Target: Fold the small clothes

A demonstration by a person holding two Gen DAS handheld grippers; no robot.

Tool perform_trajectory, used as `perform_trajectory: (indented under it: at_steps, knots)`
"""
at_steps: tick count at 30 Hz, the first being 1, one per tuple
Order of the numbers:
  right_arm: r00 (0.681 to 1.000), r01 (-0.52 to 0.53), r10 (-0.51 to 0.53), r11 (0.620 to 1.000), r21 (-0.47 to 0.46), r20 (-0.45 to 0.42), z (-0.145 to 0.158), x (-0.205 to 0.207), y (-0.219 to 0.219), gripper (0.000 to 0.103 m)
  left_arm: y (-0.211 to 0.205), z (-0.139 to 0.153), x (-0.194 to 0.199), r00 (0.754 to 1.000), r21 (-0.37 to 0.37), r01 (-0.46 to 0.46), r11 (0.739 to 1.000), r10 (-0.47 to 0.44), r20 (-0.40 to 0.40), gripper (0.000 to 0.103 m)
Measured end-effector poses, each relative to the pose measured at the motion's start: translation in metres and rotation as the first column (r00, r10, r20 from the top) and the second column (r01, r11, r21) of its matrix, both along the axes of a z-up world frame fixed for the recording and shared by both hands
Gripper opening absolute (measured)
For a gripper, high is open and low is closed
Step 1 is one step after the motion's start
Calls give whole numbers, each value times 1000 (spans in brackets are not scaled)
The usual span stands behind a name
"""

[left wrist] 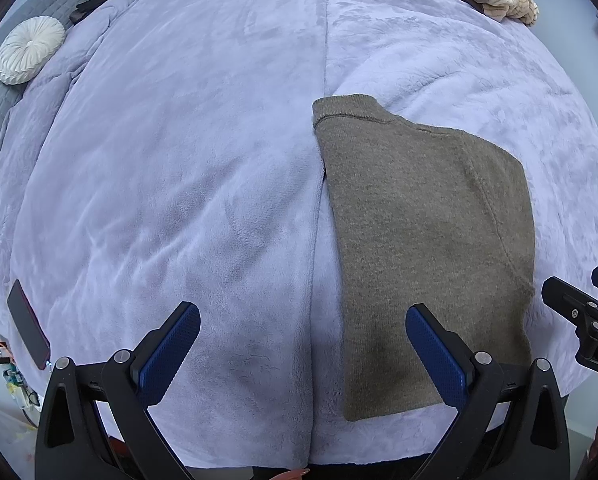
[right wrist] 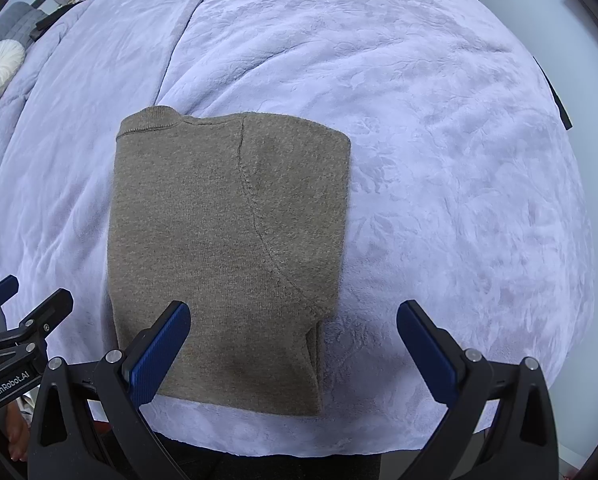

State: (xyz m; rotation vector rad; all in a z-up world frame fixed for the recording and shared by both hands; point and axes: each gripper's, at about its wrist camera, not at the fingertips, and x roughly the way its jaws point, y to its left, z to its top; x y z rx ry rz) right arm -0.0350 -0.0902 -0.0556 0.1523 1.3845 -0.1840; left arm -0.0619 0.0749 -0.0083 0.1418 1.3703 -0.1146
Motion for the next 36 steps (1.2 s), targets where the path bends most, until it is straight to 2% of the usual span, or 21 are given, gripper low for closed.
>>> perform_trajectory:
  at_steps: [36]
  knots:
    - [1000,0,0,1000,1,2,0,-1,-2,103,1,1,-3,1000,8,15,1000,-15,-1,103]
